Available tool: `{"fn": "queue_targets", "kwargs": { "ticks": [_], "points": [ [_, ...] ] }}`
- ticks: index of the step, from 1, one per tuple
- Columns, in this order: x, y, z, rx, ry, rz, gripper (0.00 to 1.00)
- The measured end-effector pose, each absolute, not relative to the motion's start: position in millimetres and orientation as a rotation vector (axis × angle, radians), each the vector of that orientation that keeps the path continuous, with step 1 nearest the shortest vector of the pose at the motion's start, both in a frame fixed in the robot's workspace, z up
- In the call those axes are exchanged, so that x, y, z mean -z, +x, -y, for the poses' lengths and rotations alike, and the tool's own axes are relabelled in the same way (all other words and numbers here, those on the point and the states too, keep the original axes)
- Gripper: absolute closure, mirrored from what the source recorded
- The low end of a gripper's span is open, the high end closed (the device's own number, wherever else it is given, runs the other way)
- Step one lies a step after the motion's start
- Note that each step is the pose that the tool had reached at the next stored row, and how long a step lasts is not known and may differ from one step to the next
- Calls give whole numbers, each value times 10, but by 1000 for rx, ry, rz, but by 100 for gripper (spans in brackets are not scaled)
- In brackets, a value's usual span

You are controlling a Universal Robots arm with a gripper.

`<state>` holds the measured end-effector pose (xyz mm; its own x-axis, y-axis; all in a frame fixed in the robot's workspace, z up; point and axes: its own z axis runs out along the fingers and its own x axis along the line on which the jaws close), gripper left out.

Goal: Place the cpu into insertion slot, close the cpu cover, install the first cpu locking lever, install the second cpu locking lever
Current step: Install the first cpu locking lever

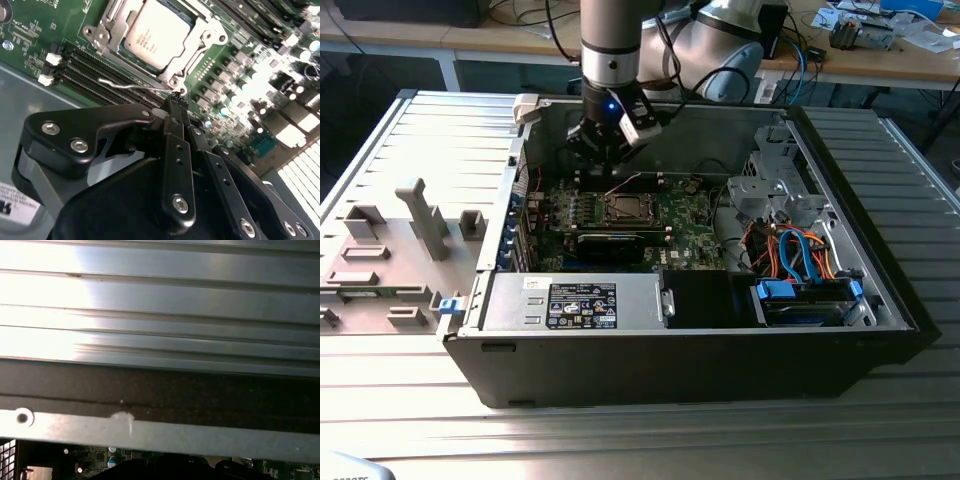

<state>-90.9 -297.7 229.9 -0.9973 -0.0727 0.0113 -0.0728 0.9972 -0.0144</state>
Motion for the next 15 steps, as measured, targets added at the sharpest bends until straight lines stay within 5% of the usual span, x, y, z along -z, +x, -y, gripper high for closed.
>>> {"fn": "queue_targets", "kwargs": {
  "ticks": [15],
  "points": [
    [-2119, -819, 2905, -25, 196, 3124, 89]
  ]
}}
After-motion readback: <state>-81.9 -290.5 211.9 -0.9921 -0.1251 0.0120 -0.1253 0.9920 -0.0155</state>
